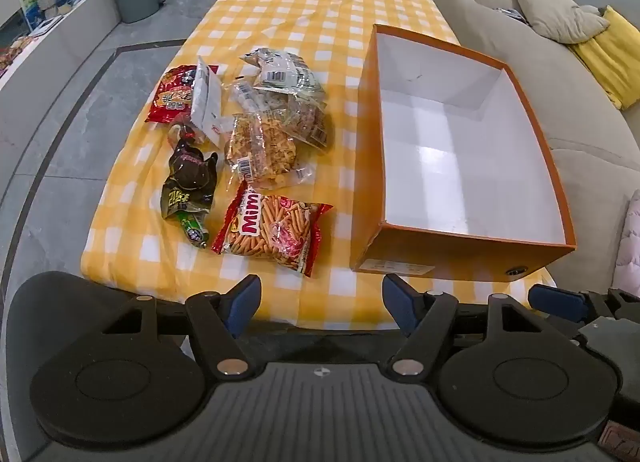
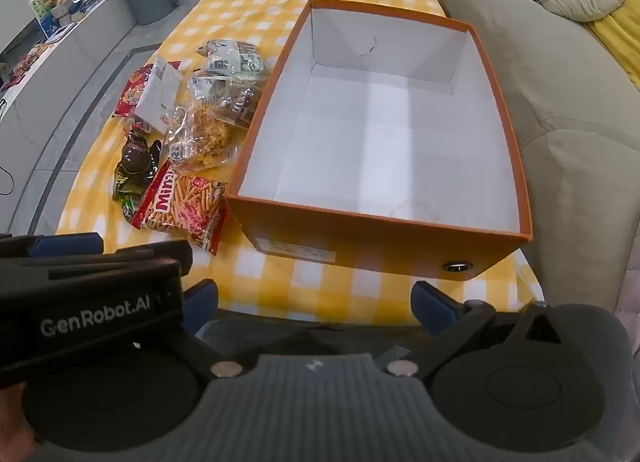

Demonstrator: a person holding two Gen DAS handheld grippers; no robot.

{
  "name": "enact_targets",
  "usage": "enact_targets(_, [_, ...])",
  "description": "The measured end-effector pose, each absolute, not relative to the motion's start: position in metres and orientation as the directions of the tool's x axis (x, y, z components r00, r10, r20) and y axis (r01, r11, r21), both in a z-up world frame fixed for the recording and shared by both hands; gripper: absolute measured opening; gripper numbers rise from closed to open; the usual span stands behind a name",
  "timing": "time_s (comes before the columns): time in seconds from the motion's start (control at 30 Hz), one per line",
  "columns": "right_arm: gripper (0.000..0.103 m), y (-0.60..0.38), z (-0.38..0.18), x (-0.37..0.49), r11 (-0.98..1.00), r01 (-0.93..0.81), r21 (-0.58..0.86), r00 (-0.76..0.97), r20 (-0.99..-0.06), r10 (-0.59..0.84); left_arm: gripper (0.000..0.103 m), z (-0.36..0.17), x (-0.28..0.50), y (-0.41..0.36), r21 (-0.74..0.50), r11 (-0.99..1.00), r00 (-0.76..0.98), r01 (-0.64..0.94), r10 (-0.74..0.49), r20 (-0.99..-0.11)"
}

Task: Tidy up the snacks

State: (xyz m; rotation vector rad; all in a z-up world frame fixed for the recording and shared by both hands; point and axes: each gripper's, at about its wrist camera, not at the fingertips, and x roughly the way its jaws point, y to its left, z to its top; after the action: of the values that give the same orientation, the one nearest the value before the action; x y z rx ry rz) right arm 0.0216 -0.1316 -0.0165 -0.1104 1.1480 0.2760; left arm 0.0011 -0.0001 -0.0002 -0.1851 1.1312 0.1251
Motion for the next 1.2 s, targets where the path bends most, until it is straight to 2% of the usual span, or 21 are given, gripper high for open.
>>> enact_targets(1.2, [0.100,-0.129,-0.021,0.020,0.958,-0.282,0.051,0.361,-0.919,0.155,0.082,-0.008,0.000,-0.002,-0.073,0.979,0.412,-0.190,0.012,-0.911])
